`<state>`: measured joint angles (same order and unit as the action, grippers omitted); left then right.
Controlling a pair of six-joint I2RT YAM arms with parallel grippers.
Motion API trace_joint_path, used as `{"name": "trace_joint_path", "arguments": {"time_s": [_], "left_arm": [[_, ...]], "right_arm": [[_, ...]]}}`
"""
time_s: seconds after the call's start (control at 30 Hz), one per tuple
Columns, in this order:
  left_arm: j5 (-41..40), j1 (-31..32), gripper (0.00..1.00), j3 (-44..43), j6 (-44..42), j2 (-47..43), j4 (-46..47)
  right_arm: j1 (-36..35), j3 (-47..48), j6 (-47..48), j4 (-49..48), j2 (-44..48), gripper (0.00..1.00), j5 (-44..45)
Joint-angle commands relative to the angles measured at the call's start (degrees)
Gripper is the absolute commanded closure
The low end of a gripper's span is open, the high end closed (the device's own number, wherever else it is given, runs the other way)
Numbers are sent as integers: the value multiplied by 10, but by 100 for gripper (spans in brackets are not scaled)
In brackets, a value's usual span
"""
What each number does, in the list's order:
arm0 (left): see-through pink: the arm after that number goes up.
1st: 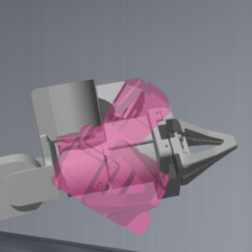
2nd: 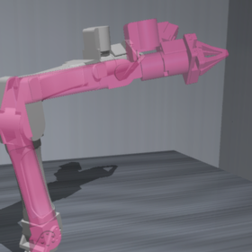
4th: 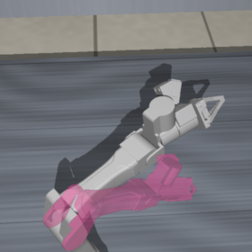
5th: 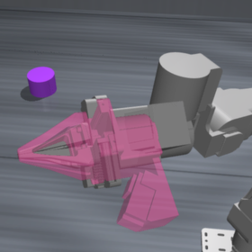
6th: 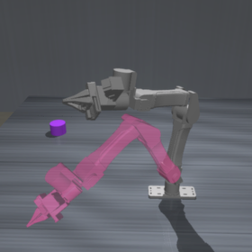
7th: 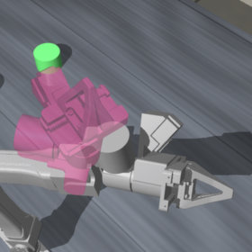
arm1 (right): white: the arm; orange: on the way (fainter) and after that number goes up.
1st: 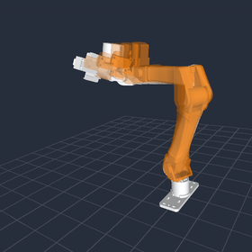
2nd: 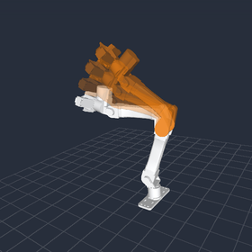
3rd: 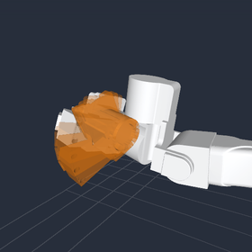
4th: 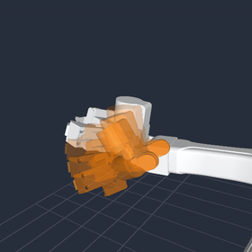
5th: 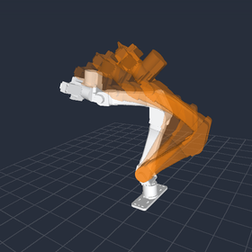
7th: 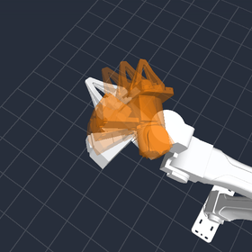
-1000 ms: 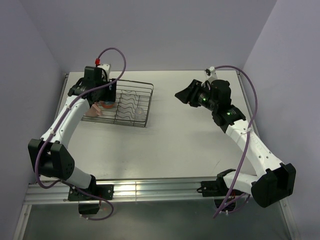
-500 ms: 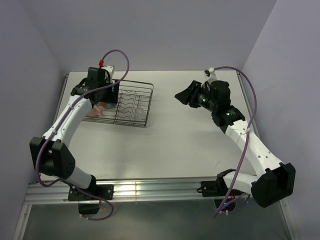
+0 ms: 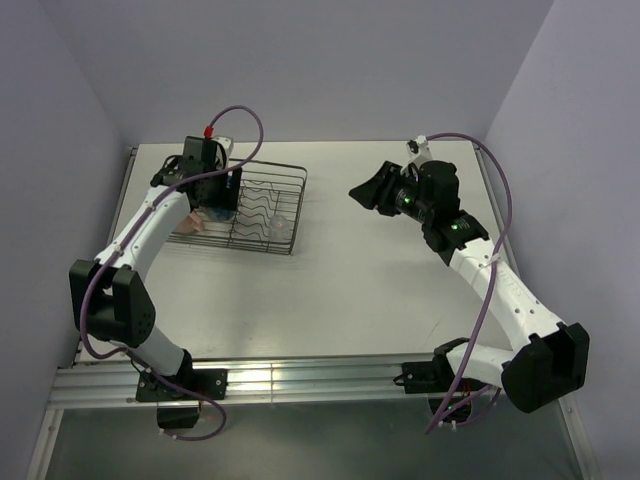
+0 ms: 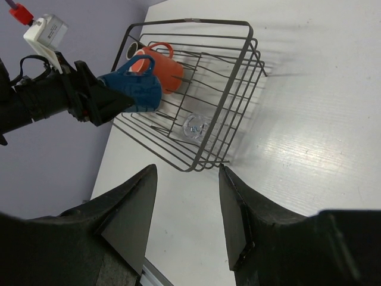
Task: Load the cups into the dish rack
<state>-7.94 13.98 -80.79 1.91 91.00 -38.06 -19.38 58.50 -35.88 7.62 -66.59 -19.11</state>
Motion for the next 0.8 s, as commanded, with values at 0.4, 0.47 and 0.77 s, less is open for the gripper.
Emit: {"name": "trace_joint_path", "arguments": {"time_s": [0.4, 0.47, 0.77], "left_arm": [[-27, -2, 100, -24, -8, 20, 33], [-27, -3, 100, -24, -6, 22, 33], [-6, -15, 100, -29, -2, 42, 32]], "right_arm": [[-3, -3, 13, -27, -10, 46, -7], [-3, -4, 14, -27, -11, 46, -8], [-3, -3, 14, -27, -16, 46, -7]]}}
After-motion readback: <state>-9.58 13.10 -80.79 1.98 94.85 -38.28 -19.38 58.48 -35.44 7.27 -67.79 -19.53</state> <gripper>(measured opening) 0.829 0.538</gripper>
